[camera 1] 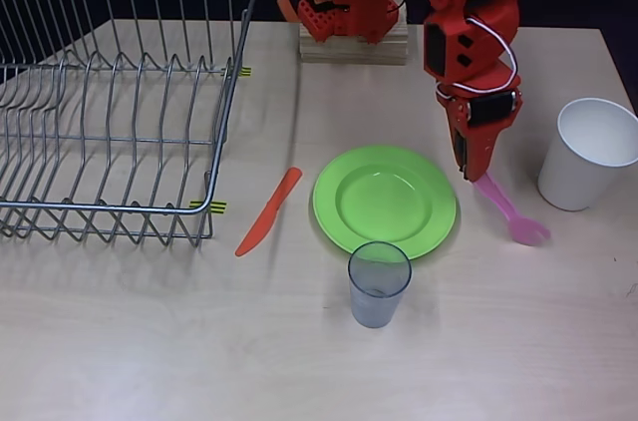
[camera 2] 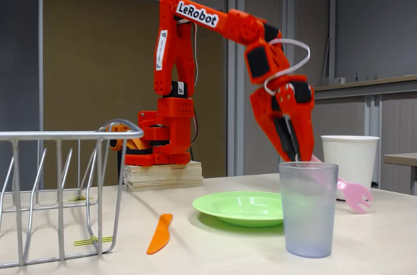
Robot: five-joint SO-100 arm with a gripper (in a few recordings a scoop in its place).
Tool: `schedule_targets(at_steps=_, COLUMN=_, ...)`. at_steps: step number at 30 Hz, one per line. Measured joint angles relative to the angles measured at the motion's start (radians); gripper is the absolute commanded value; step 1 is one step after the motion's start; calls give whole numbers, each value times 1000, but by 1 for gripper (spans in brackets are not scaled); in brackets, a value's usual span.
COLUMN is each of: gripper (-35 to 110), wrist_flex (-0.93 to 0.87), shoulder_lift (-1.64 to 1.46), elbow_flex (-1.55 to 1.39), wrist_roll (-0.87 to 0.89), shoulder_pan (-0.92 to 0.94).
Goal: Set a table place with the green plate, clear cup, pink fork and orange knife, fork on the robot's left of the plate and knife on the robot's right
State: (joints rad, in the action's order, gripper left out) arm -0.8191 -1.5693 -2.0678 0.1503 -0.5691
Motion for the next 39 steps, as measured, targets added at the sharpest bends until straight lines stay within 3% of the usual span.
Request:
schedule_targets(at_steps=13, gripper=0, wrist_flex=9, shoulder_lift=-23, elbow_flex=-80, wrist_roll=164, shoulder_pan=-74)
schedule_targets(at_steps=16, gripper=0, wrist_flex=11, shoulder_lift=-41, elbow_flex=-81, wrist_roll=273, shoulder_pan=-63)
schedule_targets(at_steps=31, gripper=0, wrist_flex=55, shoulder_lift=-67, elbow_flex=-132, wrist_roll=1282, shoulder_pan=-87)
schedule_targets(at_steps=39, gripper=0, wrist_flex=112, shoulder_lift=46, elbow_flex=-117, wrist_roll=1592, shoulder_pan=-91)
